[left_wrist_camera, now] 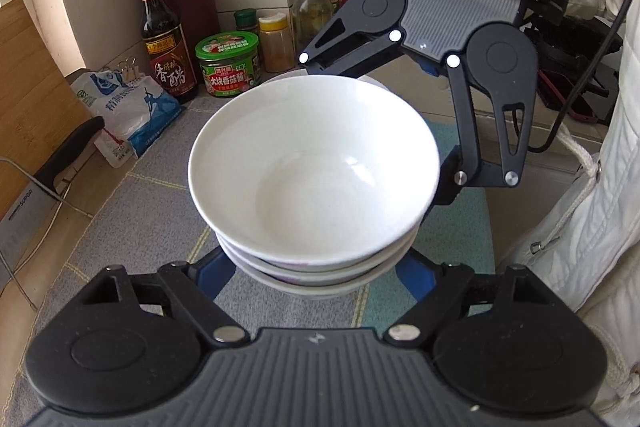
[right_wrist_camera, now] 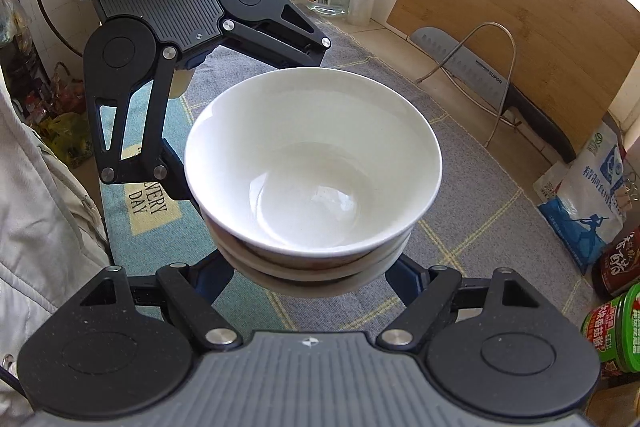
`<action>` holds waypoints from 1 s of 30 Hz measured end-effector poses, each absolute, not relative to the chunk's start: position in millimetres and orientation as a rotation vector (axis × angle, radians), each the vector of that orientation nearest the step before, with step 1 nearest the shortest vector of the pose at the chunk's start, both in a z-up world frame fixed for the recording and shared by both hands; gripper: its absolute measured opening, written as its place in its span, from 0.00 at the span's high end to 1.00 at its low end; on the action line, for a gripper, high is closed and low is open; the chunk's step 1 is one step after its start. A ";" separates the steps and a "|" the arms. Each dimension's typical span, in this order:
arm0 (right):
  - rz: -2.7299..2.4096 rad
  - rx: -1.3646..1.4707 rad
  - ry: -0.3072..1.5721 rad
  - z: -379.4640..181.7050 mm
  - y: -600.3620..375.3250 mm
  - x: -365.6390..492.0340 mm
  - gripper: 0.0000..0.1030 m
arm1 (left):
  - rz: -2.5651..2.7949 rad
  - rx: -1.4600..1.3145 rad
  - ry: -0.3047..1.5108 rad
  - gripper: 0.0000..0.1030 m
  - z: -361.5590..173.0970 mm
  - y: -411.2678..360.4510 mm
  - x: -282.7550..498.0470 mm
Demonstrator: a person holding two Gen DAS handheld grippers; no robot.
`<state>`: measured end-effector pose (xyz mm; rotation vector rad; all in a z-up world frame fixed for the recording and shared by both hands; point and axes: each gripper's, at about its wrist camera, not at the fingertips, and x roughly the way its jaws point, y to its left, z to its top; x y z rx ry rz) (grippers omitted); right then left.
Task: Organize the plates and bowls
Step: 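Carry the bowl stack with both tools over the stacked plates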
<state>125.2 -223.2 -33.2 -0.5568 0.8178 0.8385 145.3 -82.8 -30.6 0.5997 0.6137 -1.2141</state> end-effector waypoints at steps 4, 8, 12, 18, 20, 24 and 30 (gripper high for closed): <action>0.807 -0.558 0.817 -30.8 -254.7 126.9 0.17 | -1.233 0.613 0.593 0.16 -31.2 -113.7 151.0; 0.772 -0.551 0.817 -29.7 -286.3 129.2 0.17 | -1.261 0.623 0.577 0.16 -34.1 -144.9 157.8; 0.730 -0.552 0.822 -31.2 -313.1 132.1 0.17 | -1.286 0.636 0.558 0.16 -40.1 -174.4 164.1; 0.688 -0.531 0.847 -38.6 -348.8 138.1 0.17 | -1.314 0.654 0.545 0.16 -48.7 -207.6 174.7; 0.681 -0.529 0.854 -41.5 -357.2 141.3 0.17 | -1.319 0.657 0.547 0.16 -52.0 -215.8 178.0; 0.673 -0.523 0.869 -47.9 -366.0 145.6 0.17 | -1.321 0.662 0.555 0.16 -58.5 -226.4 182.4; 0.670 -0.514 0.882 -52.7 -371.8 149.0 0.17 | -1.319 0.664 0.565 0.16 -63.7 -233.8 186.5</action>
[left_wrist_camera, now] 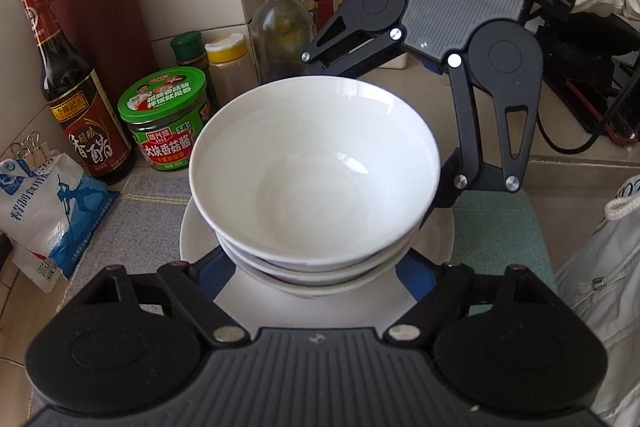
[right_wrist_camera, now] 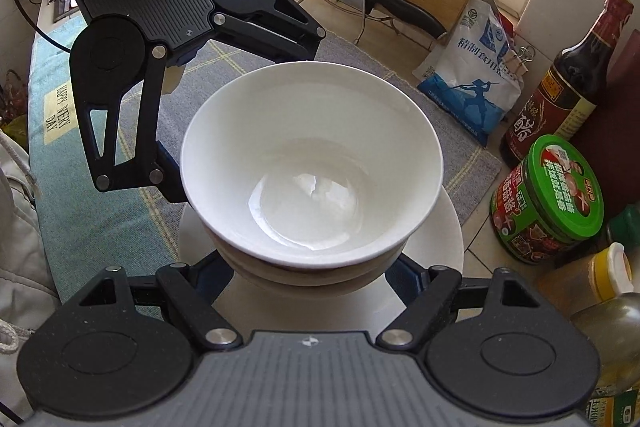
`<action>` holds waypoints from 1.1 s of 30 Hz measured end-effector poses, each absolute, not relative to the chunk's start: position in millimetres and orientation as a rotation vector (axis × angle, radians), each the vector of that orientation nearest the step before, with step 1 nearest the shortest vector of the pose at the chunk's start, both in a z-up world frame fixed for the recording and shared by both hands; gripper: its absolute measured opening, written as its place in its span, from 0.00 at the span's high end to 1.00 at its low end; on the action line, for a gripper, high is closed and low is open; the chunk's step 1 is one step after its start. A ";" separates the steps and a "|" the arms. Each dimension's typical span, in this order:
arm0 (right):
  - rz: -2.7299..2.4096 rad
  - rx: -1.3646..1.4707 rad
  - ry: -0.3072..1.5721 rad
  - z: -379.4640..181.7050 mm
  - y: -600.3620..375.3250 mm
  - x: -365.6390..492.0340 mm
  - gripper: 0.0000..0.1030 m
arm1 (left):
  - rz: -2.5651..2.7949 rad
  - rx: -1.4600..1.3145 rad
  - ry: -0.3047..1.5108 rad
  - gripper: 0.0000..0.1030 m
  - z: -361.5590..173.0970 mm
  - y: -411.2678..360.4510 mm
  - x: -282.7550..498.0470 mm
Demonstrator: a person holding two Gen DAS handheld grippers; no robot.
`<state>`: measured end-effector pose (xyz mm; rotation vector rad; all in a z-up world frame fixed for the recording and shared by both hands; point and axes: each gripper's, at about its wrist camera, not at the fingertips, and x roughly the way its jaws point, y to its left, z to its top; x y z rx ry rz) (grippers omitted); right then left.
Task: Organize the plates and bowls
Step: 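Carry the bowl stack with both tools over the stacked plates, then lower the bowls onto the plates and open both tools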
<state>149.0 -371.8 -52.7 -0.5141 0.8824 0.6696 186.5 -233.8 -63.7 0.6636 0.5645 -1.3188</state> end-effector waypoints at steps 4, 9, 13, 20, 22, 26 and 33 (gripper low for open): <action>0.665 -0.514 0.888 -54.6 -374.3 152.1 0.17 | -1.316 0.659 0.565 0.16 -64.9 -236.6 188.4; 0.663 -0.516 0.889 -53.8 -375.7 153.5 0.17 | -1.318 0.638 0.577 0.16 -65.8 -237.0 191.1; 0.660 -0.515 0.887 -53.0 -376.7 154.6 0.17 | -1.319 0.616 0.593 0.16 -67.1 -236.4 193.8; 0.650 -0.511 0.885 -52.1 -375.1 152.9 0.16 | -1.311 0.603 0.590 0.15 -67.5 -233.9 195.6; 0.642 -0.507 0.886 -52.1 -374.8 153.2 0.15 | -1.306 0.609 0.577 0.15 -67.2 -232.6 194.2; 0.619 -0.470 0.874 -47.2 -375.4 150.1 0.01 | -1.293 0.602 0.532 0.09 -63.8 -222.8 187.7; 0.488 -0.447 0.866 -33.6 -361.8 126.8 0.01 | -1.194 0.512 0.386 0.06 -36.2 -176.6 171.2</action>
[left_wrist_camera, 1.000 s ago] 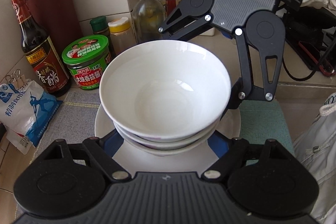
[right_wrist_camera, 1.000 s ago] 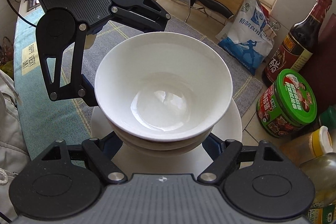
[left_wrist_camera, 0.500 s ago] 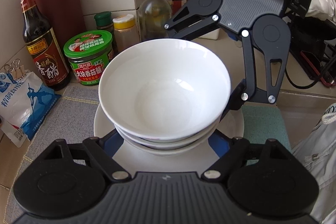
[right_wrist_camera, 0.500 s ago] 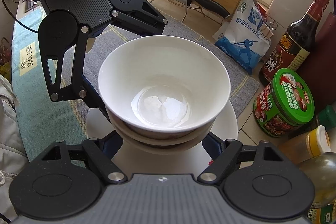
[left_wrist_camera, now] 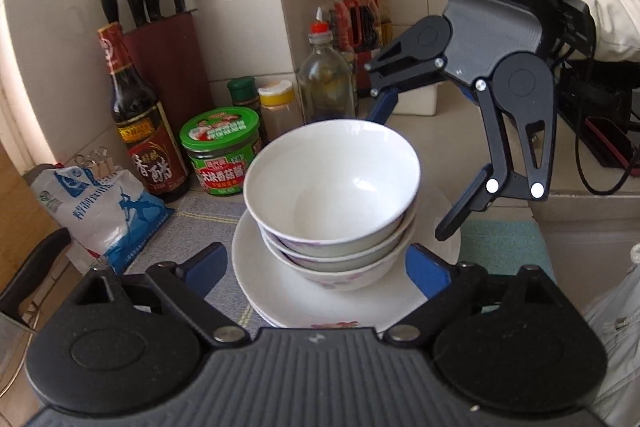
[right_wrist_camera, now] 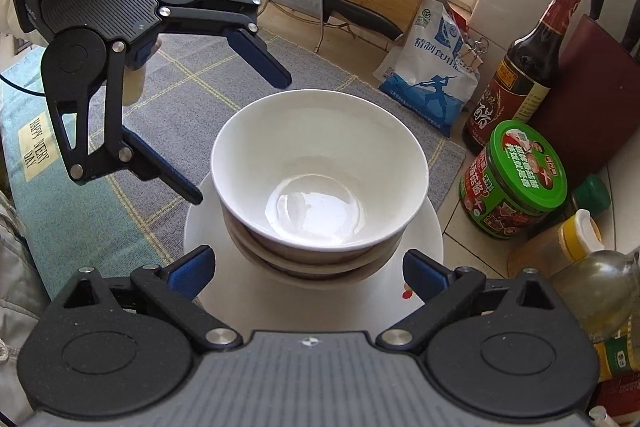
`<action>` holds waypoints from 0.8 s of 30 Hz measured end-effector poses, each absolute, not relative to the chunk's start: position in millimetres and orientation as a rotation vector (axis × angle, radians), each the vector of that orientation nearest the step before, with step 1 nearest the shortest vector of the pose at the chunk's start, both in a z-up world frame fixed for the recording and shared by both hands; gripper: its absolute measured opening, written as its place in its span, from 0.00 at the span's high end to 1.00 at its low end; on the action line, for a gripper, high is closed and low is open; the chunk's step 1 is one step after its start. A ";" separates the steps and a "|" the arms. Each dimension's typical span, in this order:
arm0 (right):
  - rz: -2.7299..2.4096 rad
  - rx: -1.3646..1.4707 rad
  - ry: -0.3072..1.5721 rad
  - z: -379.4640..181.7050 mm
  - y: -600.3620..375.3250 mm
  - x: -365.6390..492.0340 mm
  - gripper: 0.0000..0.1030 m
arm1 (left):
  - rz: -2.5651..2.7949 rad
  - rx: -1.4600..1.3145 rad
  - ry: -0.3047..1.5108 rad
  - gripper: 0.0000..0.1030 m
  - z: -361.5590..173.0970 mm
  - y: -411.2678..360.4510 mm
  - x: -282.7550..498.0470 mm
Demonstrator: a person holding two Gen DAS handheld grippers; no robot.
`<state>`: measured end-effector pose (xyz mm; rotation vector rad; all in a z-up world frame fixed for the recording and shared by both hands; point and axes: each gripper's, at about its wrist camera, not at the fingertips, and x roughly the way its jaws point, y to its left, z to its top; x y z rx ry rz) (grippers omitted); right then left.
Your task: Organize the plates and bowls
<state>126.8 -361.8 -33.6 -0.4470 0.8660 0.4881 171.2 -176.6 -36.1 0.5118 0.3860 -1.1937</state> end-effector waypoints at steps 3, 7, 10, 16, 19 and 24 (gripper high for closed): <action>0.373 -0.461 0.854 -23.3 -345.9 112.0 0.01 | -1.121 0.420 0.284 0.00 -15.4 -150.5 156.3; 0.198 -0.444 0.820 -7.6 -317.3 87.7 0.00 | -1.065 0.376 0.307 0.00 -7.0 -131.1 147.4; 0.031 -0.362 0.807 -4.9 -298.4 75.2 0.00 | -1.028 0.321 0.389 0.01 -17.0 -121.4 143.4; -0.238 -0.121 0.778 -6.3 -265.1 44.2 0.00 | -0.833 0.264 0.473 0.01 -15.5 -102.9 122.3; -0.358 0.004 0.755 -2.9 -257.3 30.7 0.00 | -0.760 0.276 0.541 0.00 -8.0 -101.2 114.4; -0.481 0.109 0.702 5.3 -244.2 5.1 0.00 | -0.708 0.273 0.613 0.00 2.0 -97.0 103.1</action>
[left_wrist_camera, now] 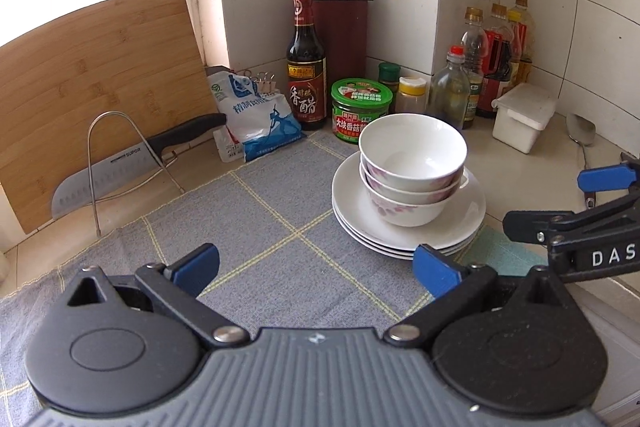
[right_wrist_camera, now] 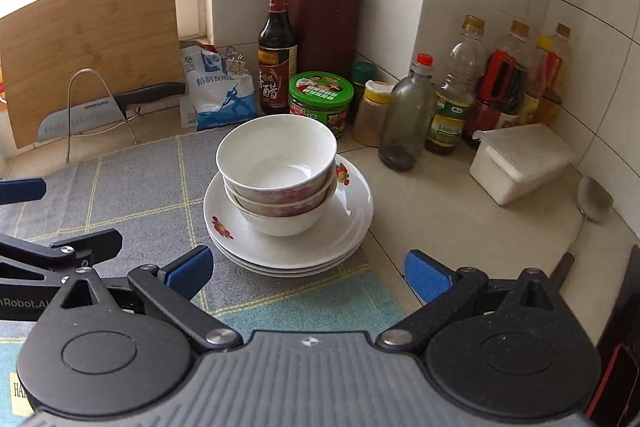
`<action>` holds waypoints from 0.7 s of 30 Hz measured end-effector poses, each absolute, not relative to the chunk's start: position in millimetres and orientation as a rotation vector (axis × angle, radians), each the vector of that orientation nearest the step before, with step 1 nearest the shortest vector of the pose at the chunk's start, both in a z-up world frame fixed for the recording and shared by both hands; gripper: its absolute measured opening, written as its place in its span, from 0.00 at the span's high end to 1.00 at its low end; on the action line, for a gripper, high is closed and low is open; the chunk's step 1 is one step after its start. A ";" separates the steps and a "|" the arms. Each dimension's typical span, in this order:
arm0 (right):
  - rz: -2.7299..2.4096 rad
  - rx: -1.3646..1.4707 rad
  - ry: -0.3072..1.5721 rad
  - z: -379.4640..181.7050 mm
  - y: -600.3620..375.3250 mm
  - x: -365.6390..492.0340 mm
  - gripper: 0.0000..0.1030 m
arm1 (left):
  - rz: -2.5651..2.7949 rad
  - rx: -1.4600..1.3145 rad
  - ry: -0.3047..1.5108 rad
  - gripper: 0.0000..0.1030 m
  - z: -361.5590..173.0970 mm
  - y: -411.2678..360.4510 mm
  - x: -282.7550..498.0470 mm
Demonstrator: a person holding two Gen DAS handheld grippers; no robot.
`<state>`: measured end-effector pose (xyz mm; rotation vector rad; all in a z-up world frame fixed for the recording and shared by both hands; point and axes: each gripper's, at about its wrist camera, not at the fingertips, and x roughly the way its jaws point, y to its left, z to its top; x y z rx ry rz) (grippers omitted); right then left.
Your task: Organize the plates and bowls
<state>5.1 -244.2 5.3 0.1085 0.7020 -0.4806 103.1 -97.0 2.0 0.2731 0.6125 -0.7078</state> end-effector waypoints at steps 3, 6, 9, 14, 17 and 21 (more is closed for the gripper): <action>-0.521 0.119 0.679 8.5 -237.6 -4.1 0.00 | -0.700 0.242 0.627 0.00 6.3 -92.1 98.6; -0.539 0.136 0.665 11.4 -234.8 -9.4 0.00 | -0.692 0.234 0.630 0.00 9.8 -90.1 95.0; -0.543 0.144 0.655 12.8 -233.5 -11.3 0.00 | -0.664 0.247 0.618 0.00 11.9 -91.4 91.0; -0.538 0.153 0.649 13.8 -232.2 -12.1 0.00 | -0.645 0.244 0.629 0.00 11.9 -89.7 90.9; -0.535 0.150 0.647 14.7 -232.2 -10.4 0.00 | -0.636 0.243 0.630 0.01 13.1 -89.1 90.7; -0.531 0.151 0.644 15.5 -233.6 -9.4 0.00 | -0.632 0.231 0.639 0.00 14.5 -88.6 90.9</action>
